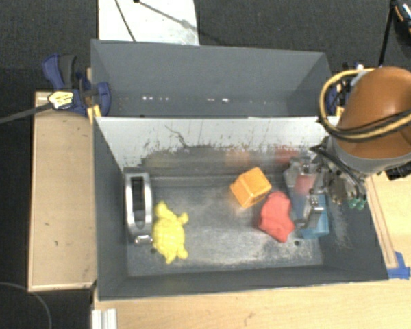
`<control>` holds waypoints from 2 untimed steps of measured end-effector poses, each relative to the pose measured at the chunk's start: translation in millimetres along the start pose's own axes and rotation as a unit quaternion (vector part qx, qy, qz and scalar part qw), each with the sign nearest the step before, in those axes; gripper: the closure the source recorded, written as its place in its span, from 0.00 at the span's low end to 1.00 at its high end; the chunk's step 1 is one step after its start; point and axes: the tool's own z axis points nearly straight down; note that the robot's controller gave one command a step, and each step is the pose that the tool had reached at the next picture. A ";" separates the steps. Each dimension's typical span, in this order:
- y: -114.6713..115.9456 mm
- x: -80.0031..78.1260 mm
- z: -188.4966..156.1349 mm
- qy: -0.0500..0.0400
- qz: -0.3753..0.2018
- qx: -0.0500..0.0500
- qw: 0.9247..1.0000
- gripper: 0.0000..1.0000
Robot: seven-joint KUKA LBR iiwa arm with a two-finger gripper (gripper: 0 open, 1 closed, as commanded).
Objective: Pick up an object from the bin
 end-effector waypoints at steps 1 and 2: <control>28.9 -13.6 34.5 -0.004 -0.026 0.001 1.000 0.00; 48.4 -22.6 72.8 0.001 -0.010 -0.002 1.000 0.00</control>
Offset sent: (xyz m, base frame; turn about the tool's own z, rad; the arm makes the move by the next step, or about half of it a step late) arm 0.0288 0.0452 -0.0875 0.0231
